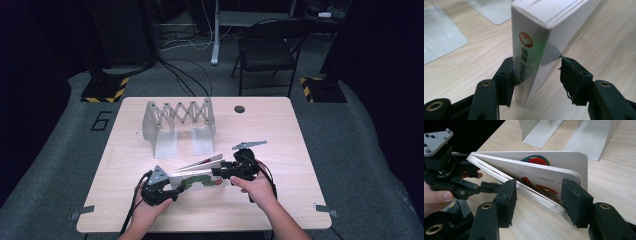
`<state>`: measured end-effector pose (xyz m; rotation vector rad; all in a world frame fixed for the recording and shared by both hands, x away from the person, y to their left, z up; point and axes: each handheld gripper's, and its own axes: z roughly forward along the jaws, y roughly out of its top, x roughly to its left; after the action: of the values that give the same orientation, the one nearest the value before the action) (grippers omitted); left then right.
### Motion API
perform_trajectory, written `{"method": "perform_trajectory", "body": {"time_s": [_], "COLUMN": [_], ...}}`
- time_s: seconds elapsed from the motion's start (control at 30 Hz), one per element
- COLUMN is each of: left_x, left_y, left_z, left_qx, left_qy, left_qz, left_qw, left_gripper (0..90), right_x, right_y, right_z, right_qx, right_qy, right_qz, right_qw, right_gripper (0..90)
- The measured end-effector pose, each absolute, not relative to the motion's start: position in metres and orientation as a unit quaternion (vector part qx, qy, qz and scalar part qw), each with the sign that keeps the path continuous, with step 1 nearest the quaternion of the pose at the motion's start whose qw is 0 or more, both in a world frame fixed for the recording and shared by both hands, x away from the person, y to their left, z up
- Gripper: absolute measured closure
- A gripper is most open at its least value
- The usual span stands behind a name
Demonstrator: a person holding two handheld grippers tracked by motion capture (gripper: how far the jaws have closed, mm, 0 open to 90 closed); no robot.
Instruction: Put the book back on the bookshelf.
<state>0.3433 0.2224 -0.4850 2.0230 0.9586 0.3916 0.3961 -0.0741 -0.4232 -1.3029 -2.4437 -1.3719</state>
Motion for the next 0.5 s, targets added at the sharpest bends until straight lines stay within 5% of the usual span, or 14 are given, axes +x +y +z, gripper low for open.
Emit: {"method": "perform_trajectory", "body": {"time_s": [0.5], "left_x": [0.347], "left_y": [0.228], "left_z": [-0.474], "left_qx": [0.809], "left_qy": [0.380], "left_qz": [0.143], "left_qw": [0.425], "left_gripper": [43.1], "right_x": [0.400], "right_y": [-0.075], "right_z": [-0.426], "right_qx": [-0.417], "right_qy": [-0.788], "right_qz": [-0.452], "right_qw": [0.028], "right_gripper": [45.2]}}
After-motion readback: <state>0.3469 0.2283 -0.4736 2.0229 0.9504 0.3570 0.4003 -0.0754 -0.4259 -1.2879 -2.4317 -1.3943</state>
